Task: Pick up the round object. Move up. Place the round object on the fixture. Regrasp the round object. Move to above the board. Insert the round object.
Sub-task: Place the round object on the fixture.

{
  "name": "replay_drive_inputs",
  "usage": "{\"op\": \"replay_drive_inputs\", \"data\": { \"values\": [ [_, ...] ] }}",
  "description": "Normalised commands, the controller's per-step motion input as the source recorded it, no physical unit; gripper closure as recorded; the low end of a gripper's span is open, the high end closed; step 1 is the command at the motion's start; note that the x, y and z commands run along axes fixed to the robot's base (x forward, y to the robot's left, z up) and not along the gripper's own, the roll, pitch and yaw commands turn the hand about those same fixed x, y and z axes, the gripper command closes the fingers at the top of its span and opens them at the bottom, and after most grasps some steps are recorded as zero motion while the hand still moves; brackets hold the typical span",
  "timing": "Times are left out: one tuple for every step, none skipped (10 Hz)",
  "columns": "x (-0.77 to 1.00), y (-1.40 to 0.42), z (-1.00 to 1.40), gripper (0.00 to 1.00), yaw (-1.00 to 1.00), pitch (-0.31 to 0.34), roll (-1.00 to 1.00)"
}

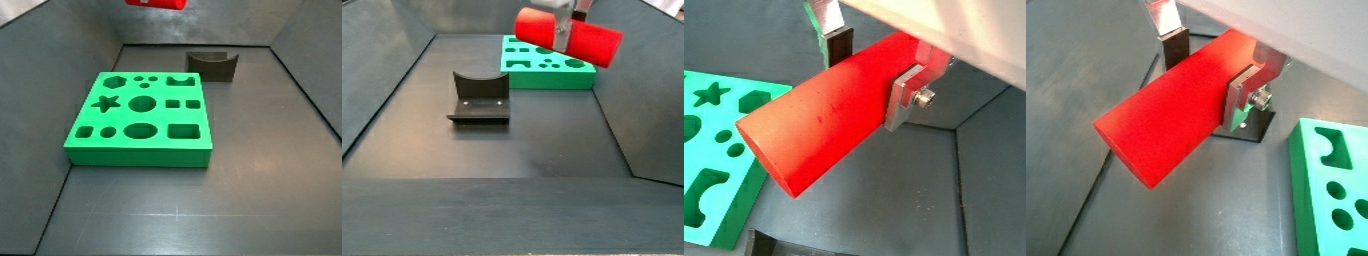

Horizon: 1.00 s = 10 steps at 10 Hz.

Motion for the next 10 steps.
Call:
{"op": "replay_drive_inputs", "data": {
  "values": [
    [1.00,-0.33,0.08,1.00,-1.00,0.006,-0.01],
    [1.00,-0.30,0.08,1.00,-1.00,0.010,-0.01],
    [1.00,-0.25,0.07,1.00,-1.00,0.018,-0.02],
    [1.00,-0.24,0.06,1.00,-1.00,0.025,-0.03],
    [1.00,-0.20,0.05,1.00,-1.00,0.034,-0.03],
    [1.00,-0.17,0.04,1.00,-1.00,0.047,-0.04],
    [1.00,-0.14,0.03,1.00,-1.00,0.059,-0.05],
    [1.00,-0.11,0.03,1.00,-1.00,0.077,-0.06],
    [1.00,-0.10,0.03,1.00,-1.00,0.095,-0.07],
    [1.00,-0.08,0.02,1.00,-1.00,0.118,-0.08]
  ]
}}
